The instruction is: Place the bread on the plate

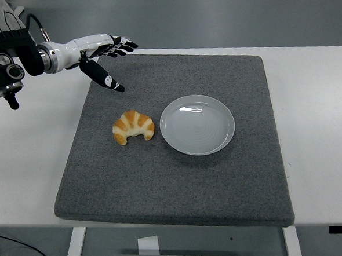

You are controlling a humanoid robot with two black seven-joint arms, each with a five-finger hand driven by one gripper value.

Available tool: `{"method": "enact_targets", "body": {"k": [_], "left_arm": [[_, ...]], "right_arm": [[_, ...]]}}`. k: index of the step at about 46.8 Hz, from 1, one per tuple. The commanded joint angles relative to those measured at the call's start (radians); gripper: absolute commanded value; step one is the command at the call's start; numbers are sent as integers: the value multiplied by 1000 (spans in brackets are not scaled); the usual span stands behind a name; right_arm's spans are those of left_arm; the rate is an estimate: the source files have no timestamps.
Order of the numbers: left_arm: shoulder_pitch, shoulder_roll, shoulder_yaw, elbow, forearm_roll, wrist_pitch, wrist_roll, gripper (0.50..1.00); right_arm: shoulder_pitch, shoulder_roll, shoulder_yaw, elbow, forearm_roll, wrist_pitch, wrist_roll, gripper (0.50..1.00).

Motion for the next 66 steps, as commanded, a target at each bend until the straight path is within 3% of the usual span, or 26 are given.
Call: {"method": "enact_targets", "body": {"k": [1, 11, 24, 33, 41, 49, 58, 66], "left_arm": [[-3, 0, 14, -23, 35, 5, 0, 994], [-9, 5, 46, -51, 104, 14, 0, 994], [-28, 5, 127, -97, 240, 70, 0, 994], [-26, -3, 129, -107, 251, 78, 0, 994], [-16, -36, 173, -129, 251, 138, -2, 994], [-6, -82, 244, -126, 256, 233, -2, 994], [18, -99, 249, -120, 276, 262, 0, 994], [52, -127, 250, -106, 294, 339, 0, 994]], "right_arm": [[0, 0, 0, 0, 0, 0, 1, 932], [0, 0, 0, 0, 0, 0, 1, 932], [0, 0, 0, 0, 0, 0, -1, 932], [0, 0, 0, 0, 0, 0, -1, 932], [0, 0, 0, 2, 0, 0, 1, 932], [0, 0, 0, 0, 0, 0, -1, 932], [0, 0, 0, 0, 0, 0, -1, 932], [0, 0, 0, 0, 0, 0, -1, 932]]}}
